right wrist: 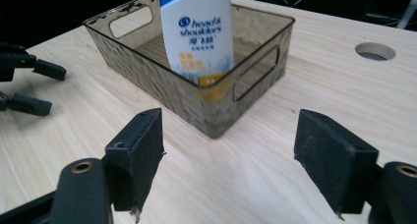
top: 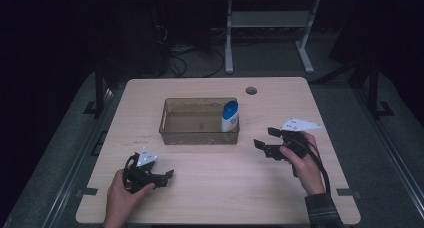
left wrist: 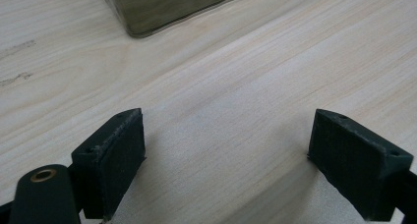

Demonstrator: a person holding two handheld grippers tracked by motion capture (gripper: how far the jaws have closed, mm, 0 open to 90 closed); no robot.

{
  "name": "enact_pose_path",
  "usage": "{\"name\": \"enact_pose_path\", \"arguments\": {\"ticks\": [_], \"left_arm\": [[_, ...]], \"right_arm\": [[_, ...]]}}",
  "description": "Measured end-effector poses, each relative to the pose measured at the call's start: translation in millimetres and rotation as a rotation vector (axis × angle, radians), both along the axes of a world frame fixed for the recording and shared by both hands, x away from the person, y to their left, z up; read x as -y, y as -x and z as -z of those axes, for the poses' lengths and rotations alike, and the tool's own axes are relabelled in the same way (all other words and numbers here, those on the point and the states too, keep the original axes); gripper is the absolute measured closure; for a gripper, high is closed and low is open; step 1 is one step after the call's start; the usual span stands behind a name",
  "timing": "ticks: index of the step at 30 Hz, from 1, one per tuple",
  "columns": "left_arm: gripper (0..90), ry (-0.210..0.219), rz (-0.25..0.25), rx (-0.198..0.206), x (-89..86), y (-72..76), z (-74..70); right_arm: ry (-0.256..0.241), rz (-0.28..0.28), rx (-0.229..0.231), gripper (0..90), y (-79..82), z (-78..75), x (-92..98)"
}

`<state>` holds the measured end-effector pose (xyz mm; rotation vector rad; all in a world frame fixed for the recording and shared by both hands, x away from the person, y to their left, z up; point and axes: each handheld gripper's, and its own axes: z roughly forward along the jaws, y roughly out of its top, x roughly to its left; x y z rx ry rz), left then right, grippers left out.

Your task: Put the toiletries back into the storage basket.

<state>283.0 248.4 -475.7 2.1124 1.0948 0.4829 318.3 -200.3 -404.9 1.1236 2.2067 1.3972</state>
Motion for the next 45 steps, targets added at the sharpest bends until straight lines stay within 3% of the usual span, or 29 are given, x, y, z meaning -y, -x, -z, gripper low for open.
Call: {"name": "enact_pose_path", "arguments": {"ticks": [12,27,32,45], "left_arm": [[12.7,0.000,0.000,0.000,0.0,0.0,0.0],[12.7,-0.002,0.001,-0.001,-0.1,0.0,-0.1],[12.7,-0.004,0.001,-0.001,-0.2,0.0,-0.2],[12.7,-0.004,0.002,-0.001,-0.2,-0.1,-0.2]], "right_arm": [[0.000,0.032,-0.024,25.0,23.7,19.7,24.8],[0.042,0.114,-0.067,24.4,54.5,42.2,61.8],[0.062,0.132,-0.082,24.1,62.9,46.9,69.5],[0.172,0.166,-0.121,23.3,72.3,59.5,79.8]]}}
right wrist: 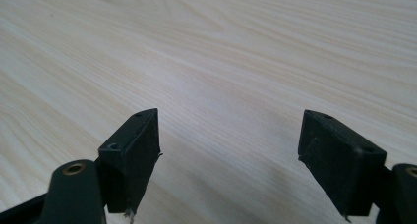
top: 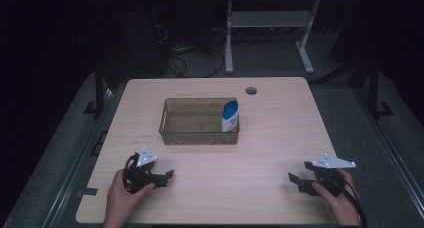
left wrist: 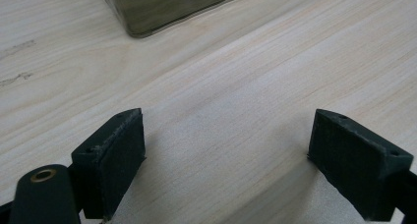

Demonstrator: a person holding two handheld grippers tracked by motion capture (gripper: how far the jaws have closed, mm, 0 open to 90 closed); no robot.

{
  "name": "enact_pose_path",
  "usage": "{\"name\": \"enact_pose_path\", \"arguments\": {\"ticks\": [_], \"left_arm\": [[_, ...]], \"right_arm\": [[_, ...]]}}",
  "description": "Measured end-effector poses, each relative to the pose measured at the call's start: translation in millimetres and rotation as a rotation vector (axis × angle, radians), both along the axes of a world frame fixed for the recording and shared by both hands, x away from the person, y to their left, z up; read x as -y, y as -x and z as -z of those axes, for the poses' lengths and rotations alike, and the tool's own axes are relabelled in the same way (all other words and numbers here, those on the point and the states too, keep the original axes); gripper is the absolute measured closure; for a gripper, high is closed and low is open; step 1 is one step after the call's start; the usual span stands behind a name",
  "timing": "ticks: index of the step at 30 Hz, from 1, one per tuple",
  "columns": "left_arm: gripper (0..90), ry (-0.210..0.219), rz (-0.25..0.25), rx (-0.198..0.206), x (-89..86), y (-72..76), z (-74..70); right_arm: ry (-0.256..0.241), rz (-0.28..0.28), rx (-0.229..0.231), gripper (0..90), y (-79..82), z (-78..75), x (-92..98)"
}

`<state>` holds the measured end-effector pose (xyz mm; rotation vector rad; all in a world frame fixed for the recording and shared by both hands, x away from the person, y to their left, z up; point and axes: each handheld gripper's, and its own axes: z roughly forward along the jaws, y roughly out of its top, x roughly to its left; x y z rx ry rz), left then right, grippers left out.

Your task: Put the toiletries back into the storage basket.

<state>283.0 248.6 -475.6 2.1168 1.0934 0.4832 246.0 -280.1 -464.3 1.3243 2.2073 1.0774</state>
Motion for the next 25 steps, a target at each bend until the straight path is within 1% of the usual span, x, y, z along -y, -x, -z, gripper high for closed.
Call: {"name": "enact_pose_path", "arguments": {"ticks": [2,6,12,13,17,19,22,25], "left_arm": [[12.7,0.000,0.000,0.001,0.0,0.0,0.1],[12.7,0.002,-0.001,0.000,0.1,0.1,0.1],[12.7,-0.001,0.000,0.001,0.0,0.0,0.0],[12.7,0.000,0.000,0.001,0.0,0.0,0.1],[12.7,0.000,0.000,0.001,0.0,0.0,0.1],[12.7,0.001,-0.001,0.000,0.1,0.1,0.1],[12.7,0.001,0.000,0.001,0.1,0.0,0.1],[12.7,0.000,-0.001,0.000,0.1,0.1,0.0]], "right_arm": [[0.024,-0.003,-0.001,23.2,-0.6,1.9,-0.1],[0.058,-0.003,-0.014,22.6,-1.3,5.0,-1.2],[0.085,-0.005,-0.036,21.1,-3.4,11.4,-2.8],[0.090,-0.003,-0.046,19.9,-3.6,12.6,-3.3],[0.087,-0.005,-0.040,18.3,-3.8,13.8,-3.4],[0.079,-0.007,-0.026,16.7,-4.0,15.7,-2.9],[0.072,-0.008,-0.016,15.9,-3.8,17.0,-2.4],[0.071,-0.006,-0.015,15.5,-4.0,17.1,-2.5]]}}
